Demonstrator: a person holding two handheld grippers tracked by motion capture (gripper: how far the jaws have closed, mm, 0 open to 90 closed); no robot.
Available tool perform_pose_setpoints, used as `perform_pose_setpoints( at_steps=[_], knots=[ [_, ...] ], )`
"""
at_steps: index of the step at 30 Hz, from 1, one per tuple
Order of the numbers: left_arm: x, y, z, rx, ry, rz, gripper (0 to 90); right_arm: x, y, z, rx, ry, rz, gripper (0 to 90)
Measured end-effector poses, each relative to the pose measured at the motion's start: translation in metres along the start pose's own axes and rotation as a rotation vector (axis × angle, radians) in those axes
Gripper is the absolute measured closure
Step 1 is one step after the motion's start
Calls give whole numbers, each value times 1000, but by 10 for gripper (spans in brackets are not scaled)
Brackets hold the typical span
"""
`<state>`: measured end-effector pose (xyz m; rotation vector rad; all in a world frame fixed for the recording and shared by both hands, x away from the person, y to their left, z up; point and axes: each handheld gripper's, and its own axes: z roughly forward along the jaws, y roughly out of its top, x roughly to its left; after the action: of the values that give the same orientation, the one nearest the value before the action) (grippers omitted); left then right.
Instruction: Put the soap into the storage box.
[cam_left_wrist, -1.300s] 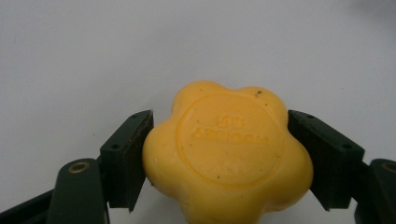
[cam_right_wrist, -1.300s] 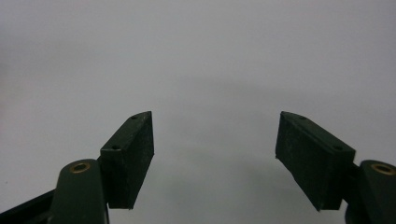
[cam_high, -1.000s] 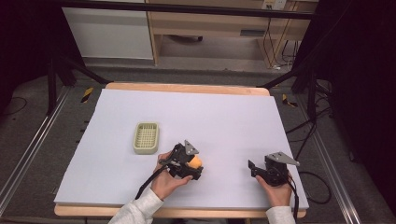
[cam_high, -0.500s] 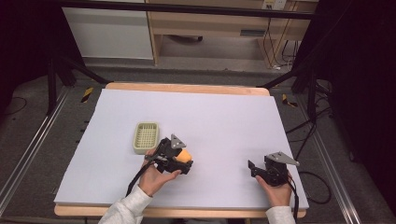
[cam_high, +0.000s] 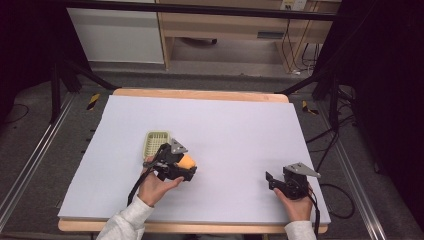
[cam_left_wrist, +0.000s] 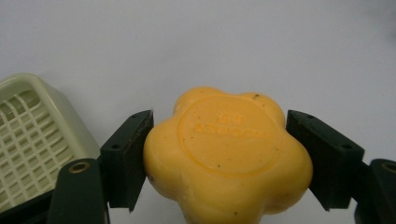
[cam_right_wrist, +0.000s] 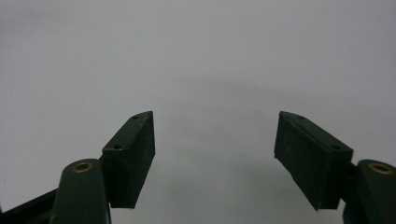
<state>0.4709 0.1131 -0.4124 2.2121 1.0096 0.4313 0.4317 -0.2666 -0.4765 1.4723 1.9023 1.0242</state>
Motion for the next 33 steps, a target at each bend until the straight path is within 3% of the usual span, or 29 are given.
perform_pose_setpoints(
  at_steps=[17, 33],
  knots=[
    [38, 4, -19, -36, 63, -67, 253, 0, 0, 0, 0, 0, 1, 292],
    [73, 16, -17, -57, 127, -130, 253, -1, 0, 1, 0, -1, -5, 293]
  ],
)
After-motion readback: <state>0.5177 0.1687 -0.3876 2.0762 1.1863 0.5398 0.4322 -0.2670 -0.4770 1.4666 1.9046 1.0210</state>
